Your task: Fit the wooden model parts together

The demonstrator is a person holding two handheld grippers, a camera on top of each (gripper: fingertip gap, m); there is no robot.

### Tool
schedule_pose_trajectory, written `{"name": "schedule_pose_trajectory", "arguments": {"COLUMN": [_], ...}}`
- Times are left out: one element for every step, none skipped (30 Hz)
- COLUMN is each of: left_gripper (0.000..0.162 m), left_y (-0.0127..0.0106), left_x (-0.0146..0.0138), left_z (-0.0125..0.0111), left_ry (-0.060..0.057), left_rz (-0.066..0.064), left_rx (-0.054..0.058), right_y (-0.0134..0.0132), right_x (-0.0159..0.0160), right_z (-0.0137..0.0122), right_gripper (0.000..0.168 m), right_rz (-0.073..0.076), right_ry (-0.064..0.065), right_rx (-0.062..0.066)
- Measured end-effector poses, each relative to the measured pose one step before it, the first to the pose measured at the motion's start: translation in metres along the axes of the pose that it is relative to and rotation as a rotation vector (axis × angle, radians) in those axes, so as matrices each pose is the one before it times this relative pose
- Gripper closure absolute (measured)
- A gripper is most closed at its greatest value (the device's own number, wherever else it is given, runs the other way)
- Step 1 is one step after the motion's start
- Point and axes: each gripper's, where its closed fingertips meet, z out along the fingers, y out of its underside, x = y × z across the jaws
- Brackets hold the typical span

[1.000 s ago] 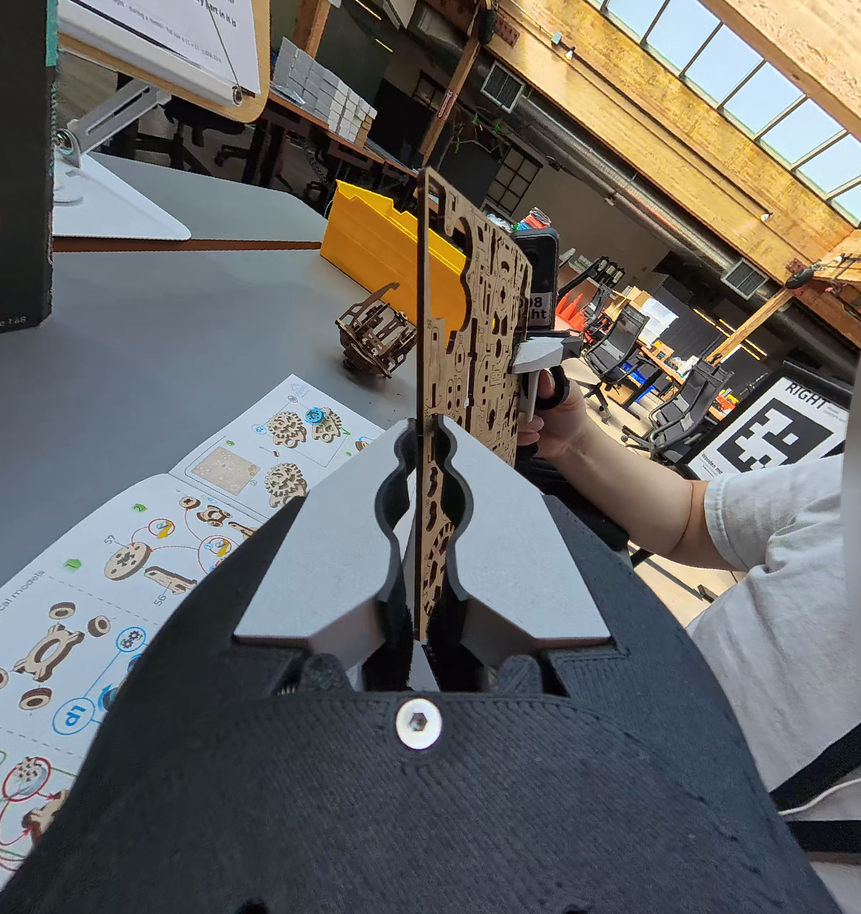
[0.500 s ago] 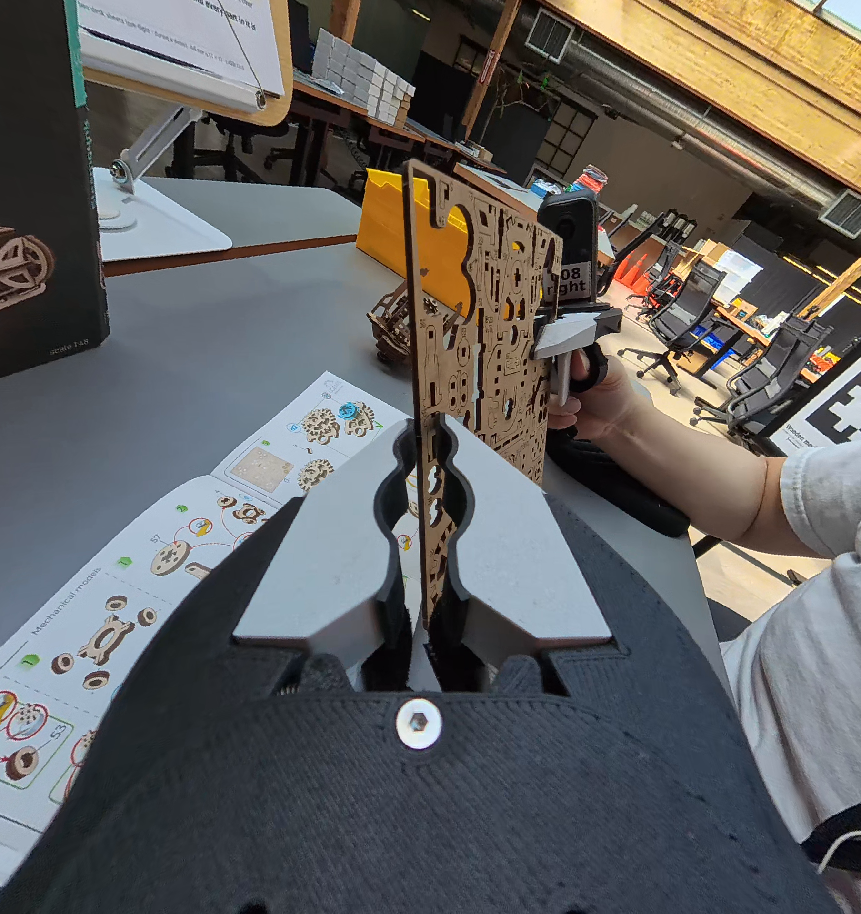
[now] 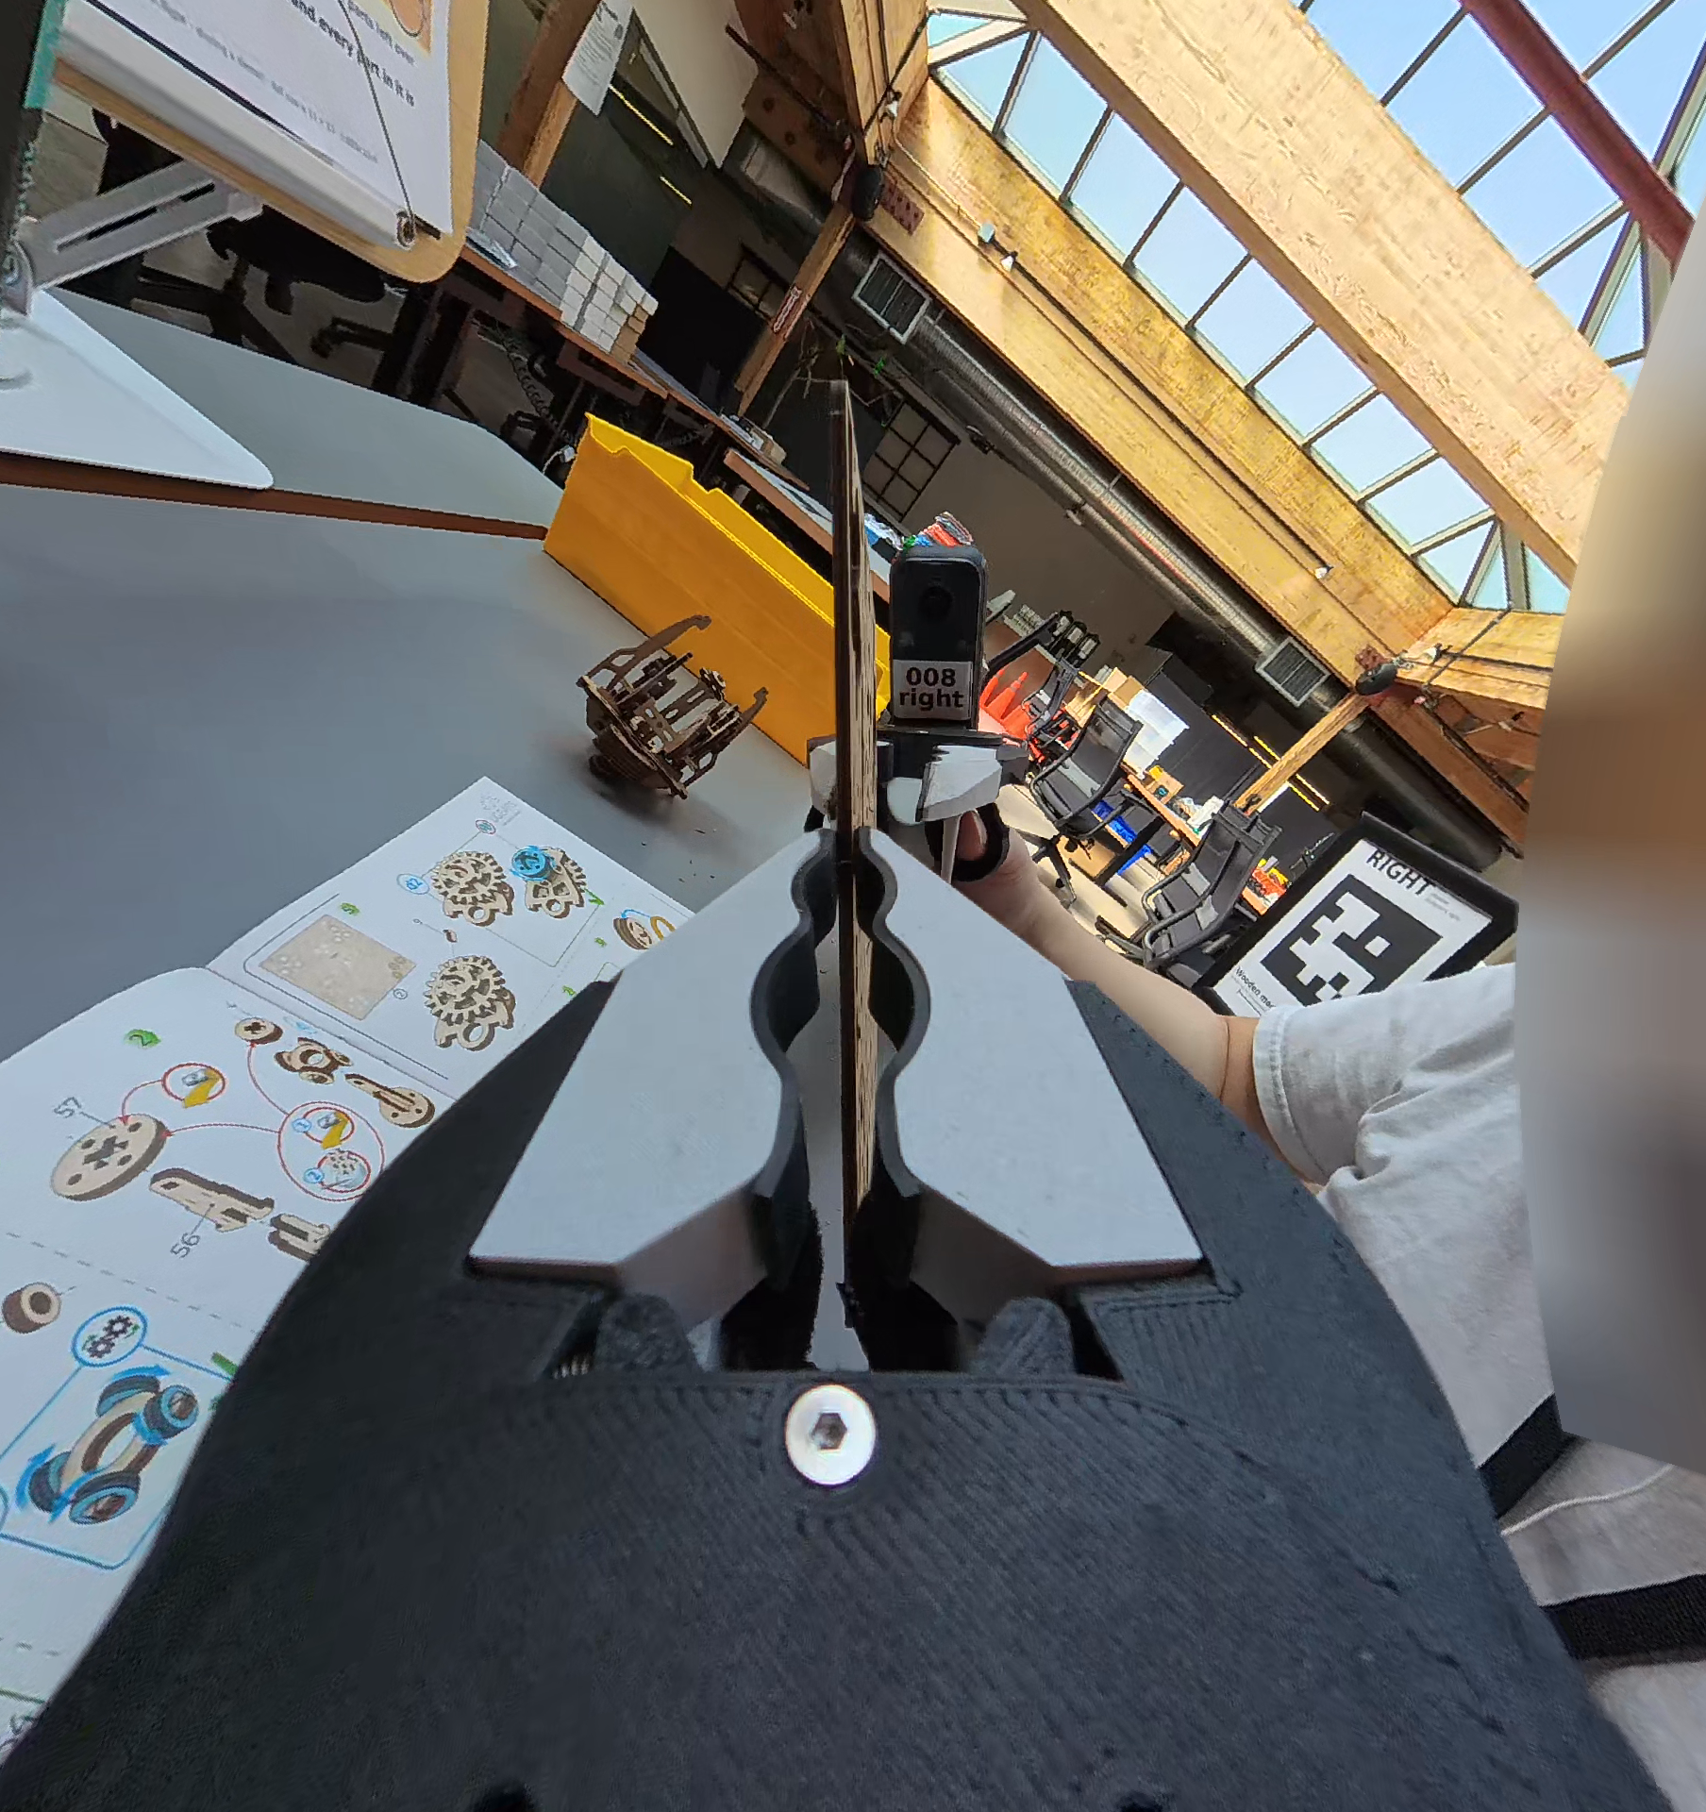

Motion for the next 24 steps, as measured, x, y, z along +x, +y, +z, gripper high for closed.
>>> {"name": "schedule_pose_trajectory", "arguments": {"left_gripper": [0.161, 0.162, 0.162, 0.161, 0.161, 0.161, 0.161, 0.161, 0.161, 0.162, 0.162, 0.162, 0.161, 0.161, 0.162, 0.162, 0.162, 0.162, 0.162, 0.162, 0.162, 0.162, 0.161, 0.162], "left_y": [-0.00014, -0.00081, -0.00057, 0.00044, 0.0001, -0.00072, 0.00006, 0.00005, -0.00019, 0.00004, 0.00002, 0.00014, 0.00049, 0.00026, 0.00005, -0.00053, -0.00057, -0.00093, -0.00135, -0.00164, -0.0018, -0.00135, -0.00151, -0.00143], "left_x": [0.0009, 0.0014, 0.00136, 0.00144, 0.00108, 0.00046, 0.00074, 0.00085, 0.00085, 0.00079, 0.00104, 0.00088, 0.00033, 0.00026, 0.00034, -0.00002, 0.00007, 0.00054, 0.00084, 0.00102, 0.00009, -0.00064, -0.00057, -0.00025], "left_z": [0.00023, 0.00016, 0.00019, 0.00054, 0.00047, -0.00015, -0.00005, 0.00005, 0.00017, 0.00021, 0.00033, 0.00026, 0.00029, 0.00018, -0.00011, -0.00021, -0.00027, -0.00023, -0.0001, -0.00041, -0.001, -0.00124, -0.00116, -0.00088], "left_ry": [0.0071, 0.0108, 0.0107, 0.0097, 0.0042, -0.001, 0.002, 0.0039, 0.0026, 0.0026, 0.0051, 0.0047, 0.0016, 0.0017, 0.0031, 0.002, 0.0043, 0.0068, 0.0076, 0.0058, -0.0006, -0.0049, -0.0043, -0.0004], "left_rz": [-0.0059, -0.0094, -0.0087, -0.0042, 0.0011, 0.0054, 0.0024, 0.0014, 0.0017, 0.0029, 0.001, -0.0004, 0.0002, 0.0006, -0.0016, -0.0026, -0.0054, -0.0086, -0.009, -0.005, -0.0009, 0.0022, 0.0023, -0.0011], "left_rx": [0.0045, 0.0075, 0.0051, -0.0018, 0.0003, 0.0048, -0.004, -0.0033, 0.0004, 0.0007, -0.0011, -0.0013, -0.0023, -0.0021, -0.0007, 0.0034, 0.0055, 0.0081, 0.0109, 0.0127, 0.0107, 0.0053, 0.0064, 0.0079], "right_y": [0.00177, 0.00033, 0.00136, 0.00336, 0.00336, -0.00047, -0.00003, -0.00037, -0.00057, -0.00065, -0.00094, -0.00143, -0.00131, 0.0008, 0.00027, -0.00044, -0.00034, -0.00152, -0.00188, -0.0018, -0.00127, 0.00055, 0.00283, 0.00344], "right_x": [-0.00129, -0.00208, -0.00224, -0.00222, -0.00051, 0.00048, -0.00095, -0.0019, 0.00025, 0.00094, 0.0005, 0.00044, 0.00063, -0.00103, -0.00024, 0.00067, -0.00056, -0.00266, -0.00325, -0.00342, -0.00249, -0.00083, 0.00225, 0.00261], "right_z": [0.00088, 0.00066, 0.0009, 0.00122, 0.00135, 0.00028, -0.00019, -0.00013, -0.00022, -0.00042, -0.00071, -0.00112, -0.00082, -0.00014, 0.00012, 0.0003, 0.00033, 0.0001, 0.00015, -0.00016, -0.00007, 0.00032, 0.00112, 0.00158], "right_gripper": [0.149, 0.15, 0.157, 0.165, 0.166, 0.167, 0.167, 0.167, 0.167, 0.167, 0.166, 0.166, 0.166, 0.167, 0.167, 0.167, 0.167, 0.168, 0.168, 0.166, 0.157, 0.152, 0.15, 0.15], "right_rz": [0.0046, 0.0029, 0.0016, -0.0032, -0.0079, 0.0014, 0.0061, 0.0112, 0.0084, 0.0025, 0.0007, 0.0005, 0.0017, 0.0051, -0.0011, -0.0051, -0.0036, -0.0021, -0.0054, -0.0059, 0.0087, 0.0154, 0.0127, 0.0023], "right_ry": [-0.012, -0.015, -0.0146, -0.0125, -0.0003, 0.0059, -0.007, -0.0162, -0.0026, 0.0033, 0.002, 0.0026, 0.0043, -0.0059, 0.0015, 0.01, -0.0001, -0.0144, -0.0172, -0.0203, -0.017, -0.0105, 0.0079, 0.0119], "right_rx": [-0.0078, 0.0012, -0.0076, -0.0214, -0.02, 0.0047, -0.0014, 0.0008, 0.0027, 0.0061, 0.0047, 0.0061, 0.006, -0.0064, -0.0025, 0.0047, 0.0024, 0.0103, 0.0132, 0.0111, 0.0058, -0.0045, -0.0143, -0.0159]}}
